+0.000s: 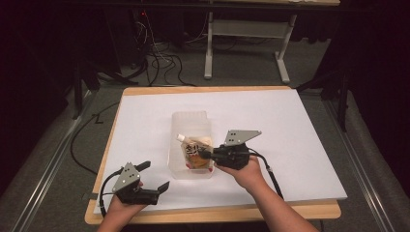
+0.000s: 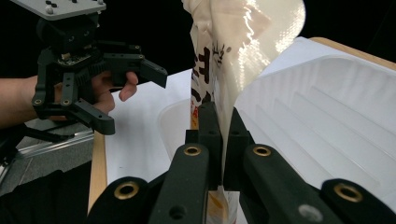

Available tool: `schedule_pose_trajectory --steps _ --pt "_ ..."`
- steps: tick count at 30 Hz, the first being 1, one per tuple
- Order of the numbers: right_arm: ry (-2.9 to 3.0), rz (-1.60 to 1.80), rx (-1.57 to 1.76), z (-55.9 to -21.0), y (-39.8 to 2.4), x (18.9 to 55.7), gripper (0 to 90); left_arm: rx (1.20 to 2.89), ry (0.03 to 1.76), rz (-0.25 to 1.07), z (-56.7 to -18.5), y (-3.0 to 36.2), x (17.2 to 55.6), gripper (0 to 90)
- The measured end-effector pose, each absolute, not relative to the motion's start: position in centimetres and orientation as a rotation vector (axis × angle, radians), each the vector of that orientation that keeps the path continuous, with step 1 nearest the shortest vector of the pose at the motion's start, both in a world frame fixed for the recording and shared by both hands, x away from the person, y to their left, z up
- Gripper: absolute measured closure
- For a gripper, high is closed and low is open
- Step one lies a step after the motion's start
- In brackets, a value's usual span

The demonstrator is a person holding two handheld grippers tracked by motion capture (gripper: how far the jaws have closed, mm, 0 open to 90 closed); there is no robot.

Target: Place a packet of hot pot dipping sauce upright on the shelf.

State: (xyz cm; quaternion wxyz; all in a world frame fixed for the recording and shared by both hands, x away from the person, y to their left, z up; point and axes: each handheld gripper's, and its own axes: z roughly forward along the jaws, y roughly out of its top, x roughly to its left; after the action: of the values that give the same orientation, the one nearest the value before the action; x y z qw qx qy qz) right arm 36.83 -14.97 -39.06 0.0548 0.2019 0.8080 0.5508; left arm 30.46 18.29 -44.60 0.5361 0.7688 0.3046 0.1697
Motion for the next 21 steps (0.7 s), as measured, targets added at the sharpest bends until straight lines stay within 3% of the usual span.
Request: schedule_pose_trajectory --steps 21 --pt "2.480 1.700 0.616 -40.4 -13.0 37.5 90.0 1.834 0.720 0.405 -44.6 18.3 30.4 3.4"
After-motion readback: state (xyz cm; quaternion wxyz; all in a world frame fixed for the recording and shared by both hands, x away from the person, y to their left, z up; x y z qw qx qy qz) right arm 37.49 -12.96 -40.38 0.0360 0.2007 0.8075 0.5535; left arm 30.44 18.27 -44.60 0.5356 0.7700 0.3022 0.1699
